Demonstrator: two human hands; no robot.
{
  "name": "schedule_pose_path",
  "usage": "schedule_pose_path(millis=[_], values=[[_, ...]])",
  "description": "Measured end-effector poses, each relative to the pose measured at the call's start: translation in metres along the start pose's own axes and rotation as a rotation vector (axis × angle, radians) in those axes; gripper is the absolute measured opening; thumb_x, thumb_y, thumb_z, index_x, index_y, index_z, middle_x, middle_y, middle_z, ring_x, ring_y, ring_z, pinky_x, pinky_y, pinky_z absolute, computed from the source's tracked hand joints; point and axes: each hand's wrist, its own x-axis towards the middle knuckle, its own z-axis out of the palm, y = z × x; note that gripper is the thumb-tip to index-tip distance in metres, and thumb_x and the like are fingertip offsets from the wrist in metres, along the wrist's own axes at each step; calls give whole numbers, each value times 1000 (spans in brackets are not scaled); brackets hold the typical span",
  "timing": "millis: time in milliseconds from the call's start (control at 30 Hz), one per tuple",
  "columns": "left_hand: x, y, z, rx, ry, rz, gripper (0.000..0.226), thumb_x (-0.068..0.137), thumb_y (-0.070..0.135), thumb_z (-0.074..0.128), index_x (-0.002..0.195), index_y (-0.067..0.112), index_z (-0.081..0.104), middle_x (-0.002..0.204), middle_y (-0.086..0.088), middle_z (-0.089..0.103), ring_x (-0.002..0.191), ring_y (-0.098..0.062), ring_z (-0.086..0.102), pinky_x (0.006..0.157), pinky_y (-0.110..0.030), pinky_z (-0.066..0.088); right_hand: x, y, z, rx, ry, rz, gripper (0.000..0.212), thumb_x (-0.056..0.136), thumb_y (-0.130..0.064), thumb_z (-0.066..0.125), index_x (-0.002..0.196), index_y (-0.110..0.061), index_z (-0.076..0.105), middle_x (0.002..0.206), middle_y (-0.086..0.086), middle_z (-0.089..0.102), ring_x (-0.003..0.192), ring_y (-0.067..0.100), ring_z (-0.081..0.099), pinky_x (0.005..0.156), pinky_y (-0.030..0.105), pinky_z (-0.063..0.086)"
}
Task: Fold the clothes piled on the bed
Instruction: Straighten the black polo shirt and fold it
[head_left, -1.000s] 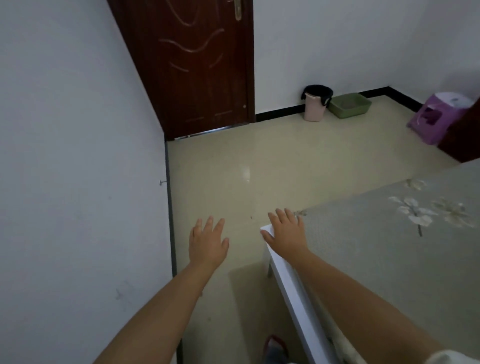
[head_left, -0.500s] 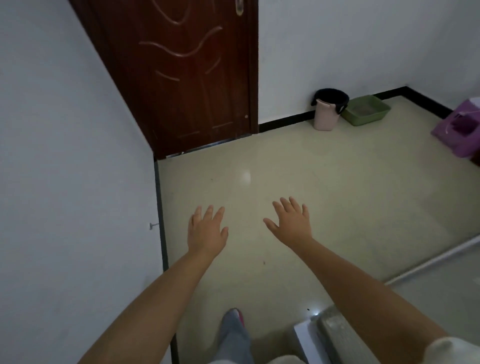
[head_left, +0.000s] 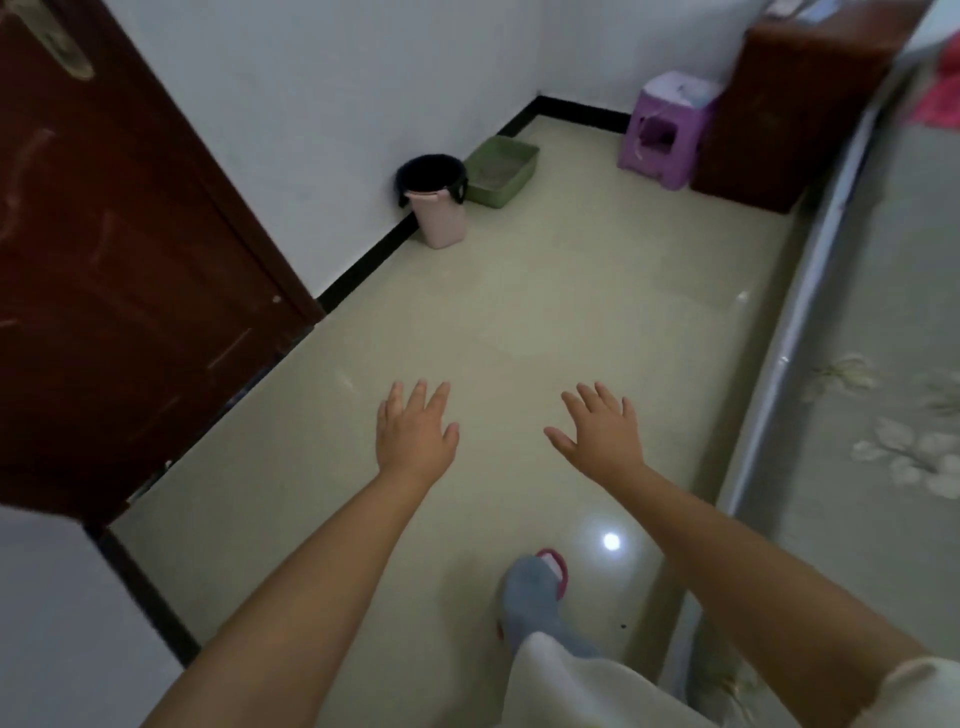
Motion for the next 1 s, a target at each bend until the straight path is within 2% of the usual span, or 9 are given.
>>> schedule_pose_path(millis=[200, 300, 367, 467, 567, 600, 700, 800, 1000], values=[[131, 109, -28, 34, -8, 278, 57, 95, 42, 35, 146, 27, 15, 155, -1, 15, 142, -26, 3, 114, -36, 6, 74, 98, -53, 79, 129, 285, 60, 93, -49, 39, 142, -15, 31, 151, 6, 24, 142, 23, 15, 113, 42, 11], [182, 166, -43, 45, -11, 408, 57, 95, 43, 36, 146, 28, 16, 155, -1, 14, 142, -27, 3, 114, -36, 6, 97, 147, -78, 134, 298, 391, 57, 81, -47, 53, 115, -2, 60, 122, 20, 58, 118, 40, 51, 95, 56, 36], [212, 206, -47, 78, -9, 503, 57, 95, 43, 35, 146, 28, 16, 154, -2, 16, 142, -27, 4, 114, -37, 7, 102, 183, -91, 168, 352, 483, 52, 75, -43, 63, 102, 1, 66, 108, 22, 65, 106, 43, 59, 85, 59, 42], [258, 276, -54, 124, -14, 659, 56, 95, 44, 35, 146, 28, 16, 154, -1, 16, 142, -27, 6, 114, -37, 8, 103, 236, -116, 220, 357, 659, 56, 83, -46, 52, 120, -4, 58, 128, 17, 54, 124, 36, 45, 100, 52, 33], [300, 356, -55, 166, -40, 825, 56, 95, 44, 35, 146, 28, 16, 154, -1, 16, 142, -28, 7, 114, -38, 10, 97, 301, -120, 235, 394, 855, 67, 75, -54, 33, 103, -4, 67, 105, 18, 65, 102, 38, 60, 84, 51, 48], [307, 373, -57, 182, -42, 857, 56, 96, 44, 34, 146, 28, 15, 154, -2, 17, 142, -28, 7, 114, -38, 10, 92, 314, -118, 247, 394, 896, 65, 74, -53, 35, 98, -3, 68, 100, 19, 67, 96, 40, 62, 79, 52, 50], [342, 455, -59, 232, -29, 1069, 57, 95, 44, 35, 146, 27, 15, 153, -2, 19, 142, -28, 8, 114, -38, 13, 78, 361, -128, 228, 410, 1139, 53, 82, -47, 52, 114, -6, 62, 117, 17, 61, 112, 37, 54, 88, 47, 44], [365, 539, -63, 260, -29, 1241, 57, 96, 43, 35, 146, 26, 15, 154, -2, 17, 142, -27, 7, 113, -37, 14, 59, 395, -131, 259, 462, 1339, 49, 71, -38, 70, 101, 1, 67, 101, 22, 66, 93, 41, 62, 75, 51, 51], [364, 682, -32, 336, -78, 1490, 59, 95, 44, 34, 147, 24, 15, 152, -5, 21, 140, -27, 14, 115, -36, 13, 37, 459, -128, 284, 379, 1621, 61, 91, -49, 45, 141, -16, 33, 148, 5, 32, 138, 23, 25, 110, 37, 22]])
